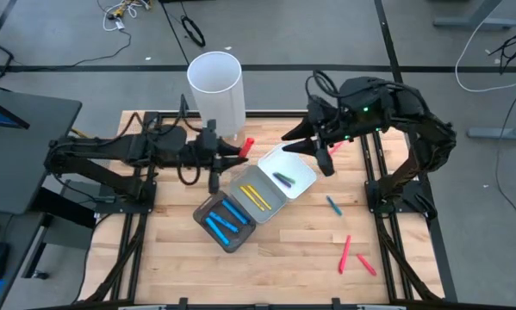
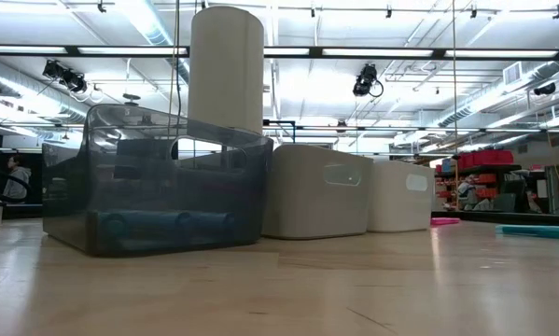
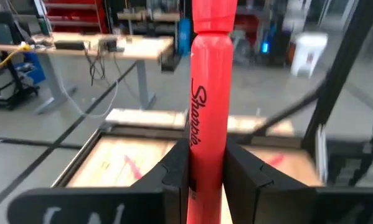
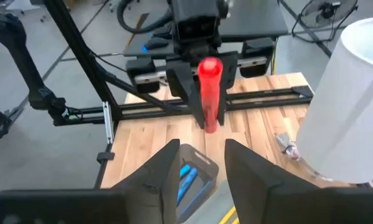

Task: Pick & Place Markers
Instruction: Put the orange highlighter into the black bin

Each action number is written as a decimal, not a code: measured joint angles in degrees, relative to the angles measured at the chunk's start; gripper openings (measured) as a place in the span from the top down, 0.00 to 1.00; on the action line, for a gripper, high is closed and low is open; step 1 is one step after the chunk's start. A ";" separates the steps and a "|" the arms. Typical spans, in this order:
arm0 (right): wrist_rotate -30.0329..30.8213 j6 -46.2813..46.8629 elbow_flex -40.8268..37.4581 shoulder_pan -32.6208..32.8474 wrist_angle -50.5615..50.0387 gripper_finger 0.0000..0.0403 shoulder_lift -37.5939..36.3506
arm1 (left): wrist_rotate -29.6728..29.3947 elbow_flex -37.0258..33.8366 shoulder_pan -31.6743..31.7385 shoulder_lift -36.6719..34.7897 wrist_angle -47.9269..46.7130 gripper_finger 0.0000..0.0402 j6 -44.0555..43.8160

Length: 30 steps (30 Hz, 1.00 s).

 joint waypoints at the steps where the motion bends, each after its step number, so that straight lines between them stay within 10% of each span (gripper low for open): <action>1: 0.00 -0.17 0.02 0.00 -0.04 0.69 -0.36 | 0.06 -0.05 0.00 -0.49 -1.72 0.82 1.20; 30: 0.10 -0.49 0.01 0.00 -0.53 0.69 -2.49 | 2.46 7.88 -3.37 -4.56 -44.25 0.82 26.68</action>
